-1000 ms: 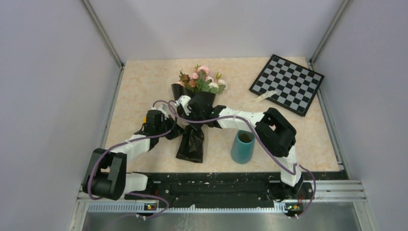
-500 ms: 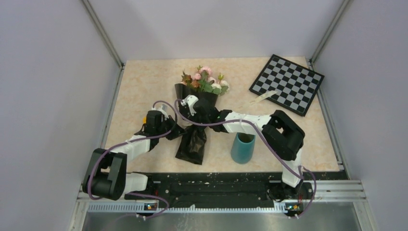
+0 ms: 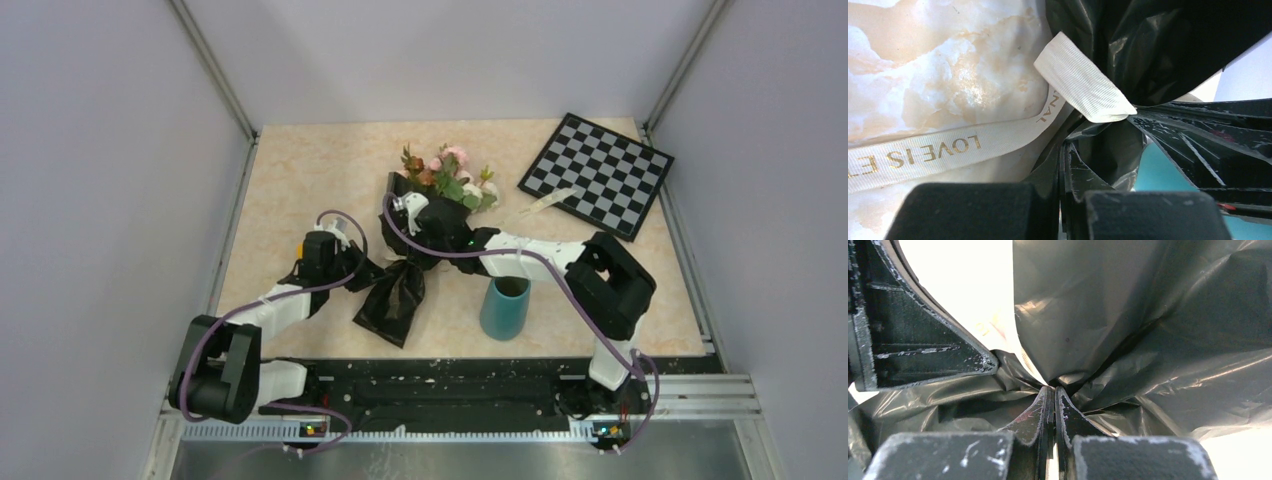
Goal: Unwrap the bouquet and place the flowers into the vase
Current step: Untie the ribbon from the wrapping paper.
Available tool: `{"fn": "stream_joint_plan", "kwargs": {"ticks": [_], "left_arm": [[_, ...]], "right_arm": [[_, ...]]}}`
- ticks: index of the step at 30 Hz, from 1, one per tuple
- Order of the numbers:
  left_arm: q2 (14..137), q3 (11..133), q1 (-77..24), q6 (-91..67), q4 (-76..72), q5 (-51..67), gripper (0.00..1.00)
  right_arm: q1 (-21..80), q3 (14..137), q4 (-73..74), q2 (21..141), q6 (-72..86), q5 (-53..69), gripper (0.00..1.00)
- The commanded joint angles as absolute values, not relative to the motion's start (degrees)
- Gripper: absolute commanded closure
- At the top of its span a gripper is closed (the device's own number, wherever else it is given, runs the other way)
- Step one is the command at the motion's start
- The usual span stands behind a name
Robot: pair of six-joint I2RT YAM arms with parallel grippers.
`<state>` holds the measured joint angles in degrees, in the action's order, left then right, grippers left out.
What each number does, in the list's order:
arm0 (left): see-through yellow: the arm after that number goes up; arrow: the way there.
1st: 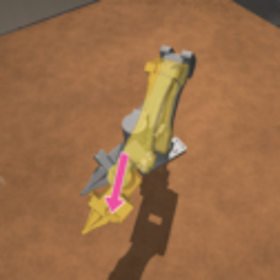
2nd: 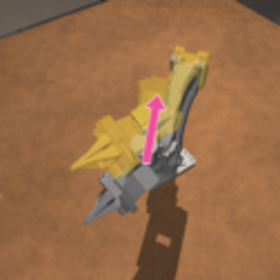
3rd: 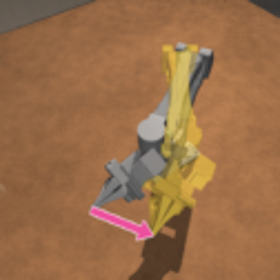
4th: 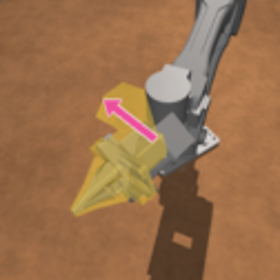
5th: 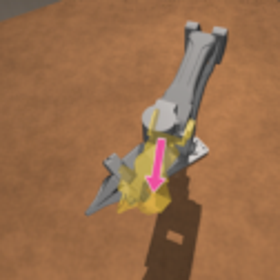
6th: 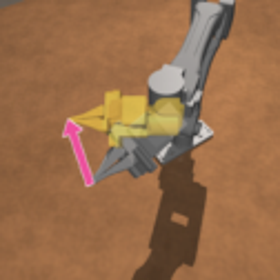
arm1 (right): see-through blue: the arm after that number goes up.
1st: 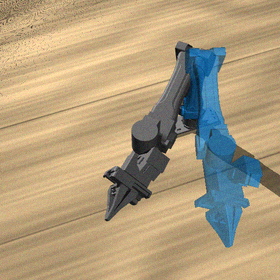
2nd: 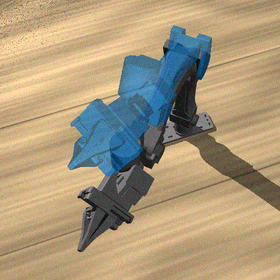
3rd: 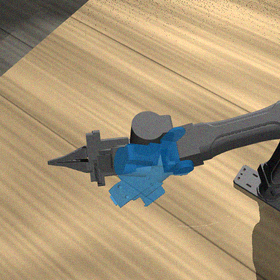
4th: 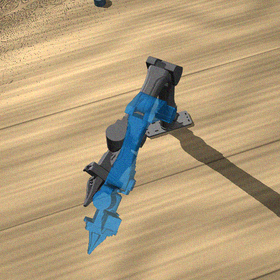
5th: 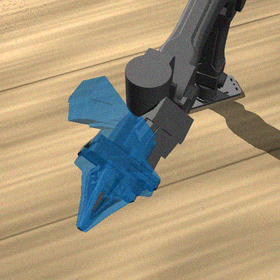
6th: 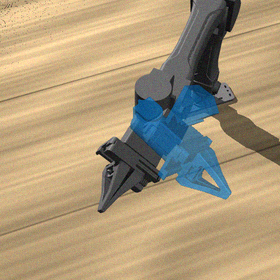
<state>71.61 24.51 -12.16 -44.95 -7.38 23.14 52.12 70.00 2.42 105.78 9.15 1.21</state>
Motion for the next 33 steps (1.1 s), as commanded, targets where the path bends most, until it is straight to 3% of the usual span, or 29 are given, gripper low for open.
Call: {"fn": "stream_joint_plan", "kwargs": {"ticks": [1,31,33], "left_arm": [[71.3,22.8,-11.8,-44.0,-6.1,19.4,1.00],[72.3,23.0,-11.8,-44.0,-7.1,20.2,1.00],[72.0,23.3,-11.8,-44.0,-6.9,20.6,1.00]], "right_arm": [[48.3,67.7,-4.0,99.3,13.7,4.4,1.00],[42.0,66.4,-4.2,97.4,16.6,17.1,1.00],[42.0,66.7,-3.9,97.4,16.5,17.1,0.94]]}}
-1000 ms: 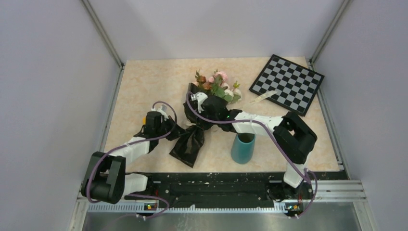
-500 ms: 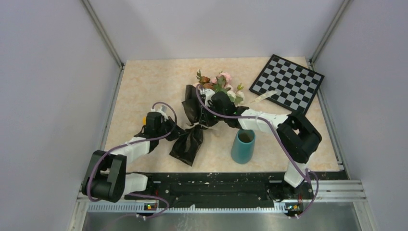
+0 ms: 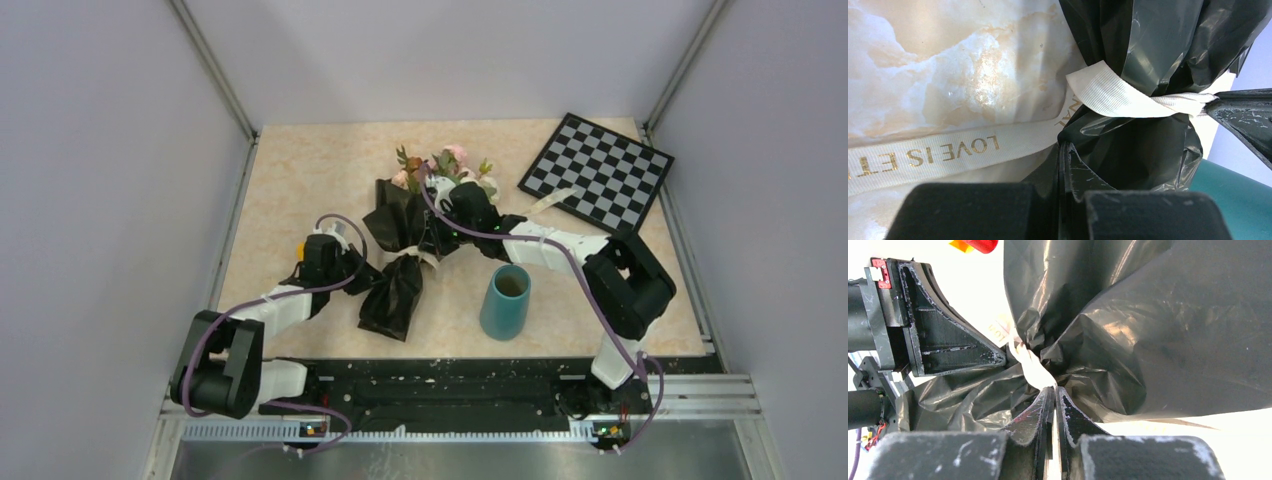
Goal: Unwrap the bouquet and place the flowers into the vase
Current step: Untie the ribbon from the wrapping paper.
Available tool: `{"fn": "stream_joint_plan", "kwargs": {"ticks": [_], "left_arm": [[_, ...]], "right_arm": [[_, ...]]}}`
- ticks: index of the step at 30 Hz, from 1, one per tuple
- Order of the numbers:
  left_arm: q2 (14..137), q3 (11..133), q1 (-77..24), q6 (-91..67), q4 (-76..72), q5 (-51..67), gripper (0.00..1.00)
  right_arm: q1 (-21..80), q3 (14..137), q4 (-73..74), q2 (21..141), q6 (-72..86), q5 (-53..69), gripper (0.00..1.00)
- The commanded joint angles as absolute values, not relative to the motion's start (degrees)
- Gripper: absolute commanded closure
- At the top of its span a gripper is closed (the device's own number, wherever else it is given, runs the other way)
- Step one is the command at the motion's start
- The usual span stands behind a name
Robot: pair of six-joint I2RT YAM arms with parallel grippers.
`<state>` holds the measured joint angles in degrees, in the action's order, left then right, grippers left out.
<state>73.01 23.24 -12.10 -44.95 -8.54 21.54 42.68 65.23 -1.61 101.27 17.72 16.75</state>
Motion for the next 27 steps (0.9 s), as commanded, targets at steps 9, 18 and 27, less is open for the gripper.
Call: {"fn": "stream_joint_plan", "kwargs": {"ticks": [9,18,27], "left_arm": [[68.1,24.9,-11.8,-44.0,-5.4,23.2,0.80],[62.2,28.2,-11.8,-39.4,2.6,20.1,0.42],[61.1,30.2,-11.8,-37.5,3.8,21.3,0.42]], "right_arm": [[42.0,68.1,-1.1,96.8,15.8,19.6,0.72],[41.9,68.2,4.6,97.8,13.7,20.3,0.59],[41.8,69.5,4.1,100.9,14.8,20.4,0.62]]}}
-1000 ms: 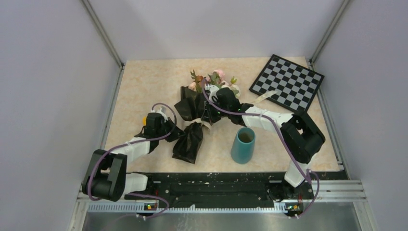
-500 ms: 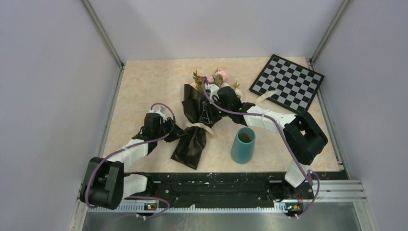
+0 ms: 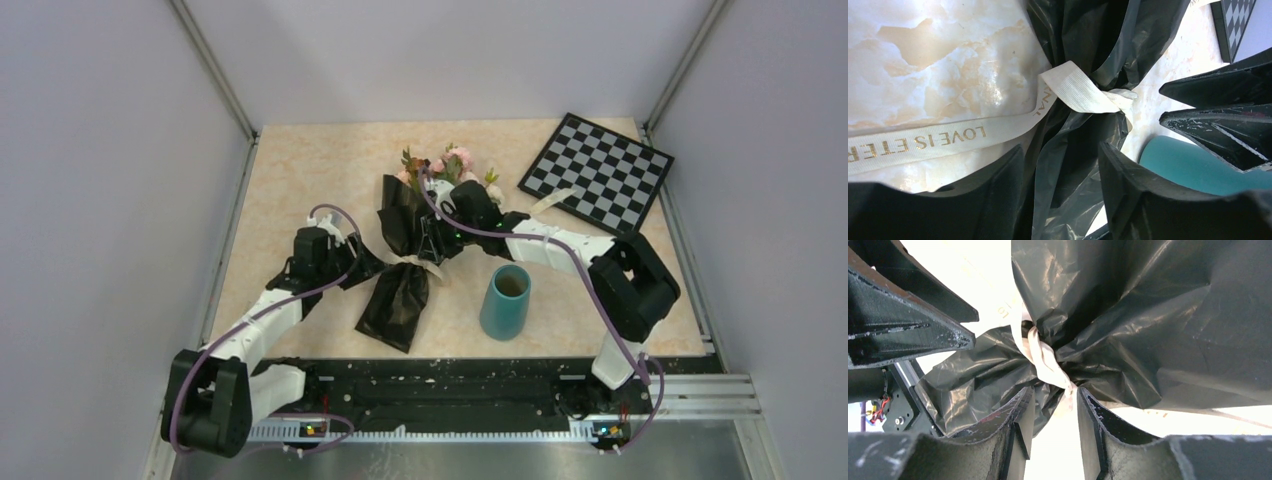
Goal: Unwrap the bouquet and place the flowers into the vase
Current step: Untie the ribbon from the wrapping paper.
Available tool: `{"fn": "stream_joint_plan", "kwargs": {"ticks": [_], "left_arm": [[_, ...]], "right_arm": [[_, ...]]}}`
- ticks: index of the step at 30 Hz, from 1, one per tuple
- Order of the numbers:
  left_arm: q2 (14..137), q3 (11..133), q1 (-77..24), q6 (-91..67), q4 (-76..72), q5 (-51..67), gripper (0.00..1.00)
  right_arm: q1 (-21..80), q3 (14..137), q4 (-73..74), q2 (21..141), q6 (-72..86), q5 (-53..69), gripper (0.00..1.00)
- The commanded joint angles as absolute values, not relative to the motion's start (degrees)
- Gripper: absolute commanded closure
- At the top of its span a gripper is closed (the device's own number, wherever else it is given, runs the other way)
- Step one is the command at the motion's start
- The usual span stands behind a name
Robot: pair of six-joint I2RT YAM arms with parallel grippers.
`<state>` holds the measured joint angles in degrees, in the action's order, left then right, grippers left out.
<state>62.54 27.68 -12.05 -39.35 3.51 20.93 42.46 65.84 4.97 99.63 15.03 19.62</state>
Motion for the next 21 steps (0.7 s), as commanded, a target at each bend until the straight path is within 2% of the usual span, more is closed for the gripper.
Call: {"fn": "stream_joint_plan", "kwargs": {"ticks": [1,19,21], "left_arm": [[61.1,30.3,-11.8,-37.5,3.9,21.4,0.43],[60.3,30.9,-11.8,-38.1,4.3,21.8,0.43],[60.0,31.0,-11.8,-38.0,4.4,21.8,0.43]], "right_arm": [[41.8,69.7,4.1,101.3,14.8,20.4,0.63],[41.8,70.4,3.4,105.2,15.4,20.6,0.73],[41.8,70.3,3.1,105.2,15.4,20.7,0.77]]}}
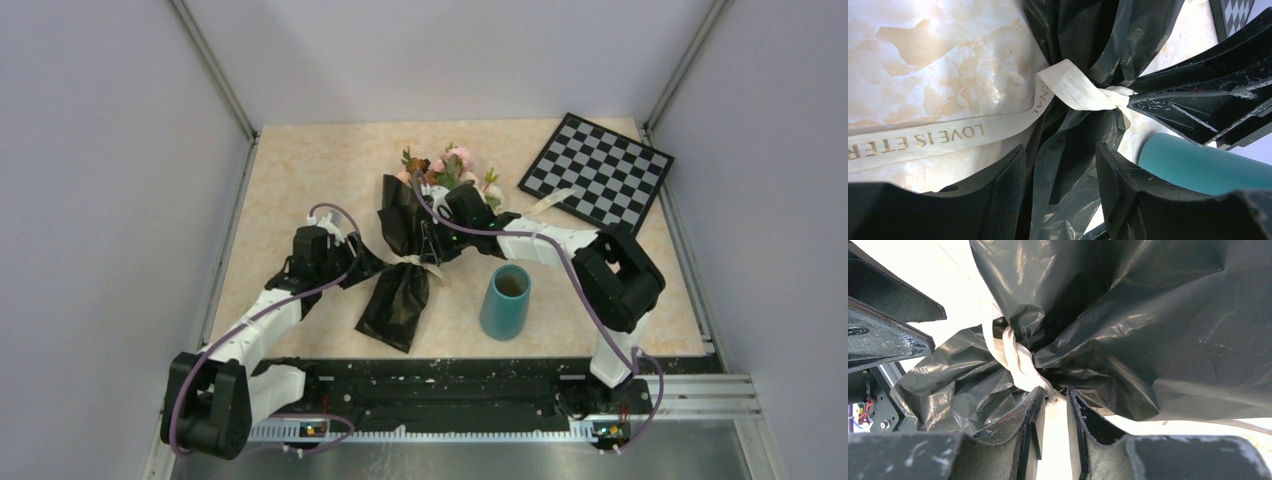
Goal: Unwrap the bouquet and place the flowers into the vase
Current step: Untie the ribbon from the wrapping paper.
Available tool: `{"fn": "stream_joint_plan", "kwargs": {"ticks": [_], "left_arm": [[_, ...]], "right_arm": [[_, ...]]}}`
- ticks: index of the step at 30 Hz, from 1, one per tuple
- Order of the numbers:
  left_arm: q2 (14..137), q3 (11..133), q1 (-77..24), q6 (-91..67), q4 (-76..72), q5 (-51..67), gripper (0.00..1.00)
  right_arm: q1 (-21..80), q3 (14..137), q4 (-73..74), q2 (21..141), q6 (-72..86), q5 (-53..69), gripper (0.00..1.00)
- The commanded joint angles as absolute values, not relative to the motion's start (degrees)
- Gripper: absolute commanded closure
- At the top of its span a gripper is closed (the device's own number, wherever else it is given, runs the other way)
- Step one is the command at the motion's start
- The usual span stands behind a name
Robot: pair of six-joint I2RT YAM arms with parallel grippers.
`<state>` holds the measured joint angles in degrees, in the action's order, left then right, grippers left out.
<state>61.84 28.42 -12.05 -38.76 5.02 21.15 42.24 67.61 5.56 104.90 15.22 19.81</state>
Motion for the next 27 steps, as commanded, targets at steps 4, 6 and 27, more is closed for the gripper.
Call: {"fn": "stream_joint_plan", "kwargs": {"ticks": [4,6,27], "left_arm": [[59.8,31.6,-11.9,-38.3,4.4,21.7,0.43],[60.1,32.5,-12.1,-38.8,4.3,21.5,0.42],[71.1,37.4,-25.9,-52.2,-5.5,16.1,0.47]], "right_arm": [[41.8,70.2,2.2,105.1,15.7,20.8,0.86],[41.8,69.9,1.5,105.2,16.0,21.0,0.92],[41.8,61.8,-5.3,97.8,19.2,19.4,1.00]]}}
